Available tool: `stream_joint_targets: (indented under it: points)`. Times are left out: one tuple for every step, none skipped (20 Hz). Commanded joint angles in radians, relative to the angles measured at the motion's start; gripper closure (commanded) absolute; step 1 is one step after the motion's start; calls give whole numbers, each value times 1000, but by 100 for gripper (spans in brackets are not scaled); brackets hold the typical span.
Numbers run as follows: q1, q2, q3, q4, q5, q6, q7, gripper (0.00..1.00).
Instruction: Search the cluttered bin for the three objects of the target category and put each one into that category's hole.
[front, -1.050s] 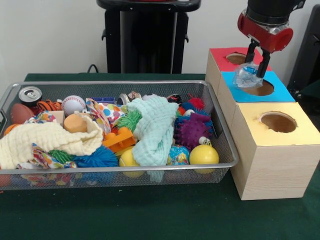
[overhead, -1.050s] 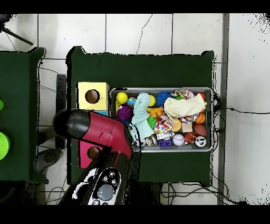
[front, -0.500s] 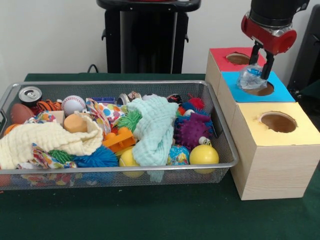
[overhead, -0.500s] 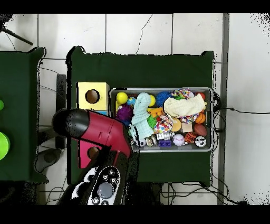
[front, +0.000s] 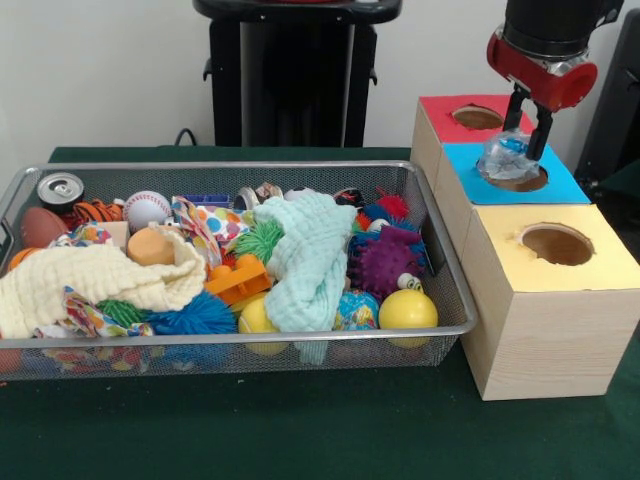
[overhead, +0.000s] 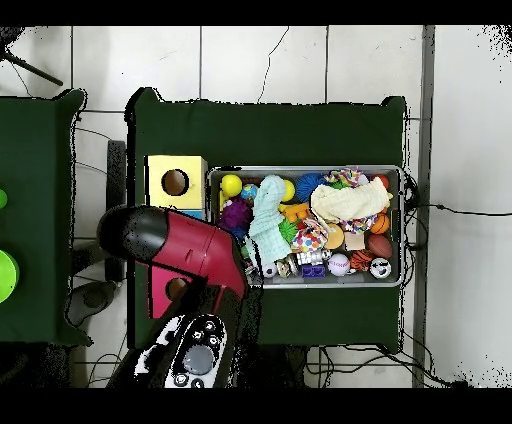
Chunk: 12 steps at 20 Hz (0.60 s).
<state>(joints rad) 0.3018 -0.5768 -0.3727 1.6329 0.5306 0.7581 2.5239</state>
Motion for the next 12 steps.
stream_joint_targets:
  points:
    - [9, 30, 97, 95, 64, -20, 244, 100]
    - [10, 30, 99, 98, 68, -23, 242, 100]
    - [8, 32, 102, 101, 73, -25, 237, 100]
    - [6, 33, 104, 104, 77, -26, 233, 100]
    - [6, 35, 104, 107, 80, -29, 232, 100]
    - [6, 37, 103, 110, 83, -31, 230, 100]
    - [6, 38, 104, 114, 88, -35, 229, 100]
    - [7, 38, 104, 117, 91, -35, 230, 100]
    - [8, 38, 103, 118, 91, -35, 230, 100]
    - [9, 39, 101, 119, 92, -35, 229, 100]
    - [8, 41, 100, 118, 92, -36, 227, 100]
    - [8, 43, 99, 118, 91, -36, 225, 100]
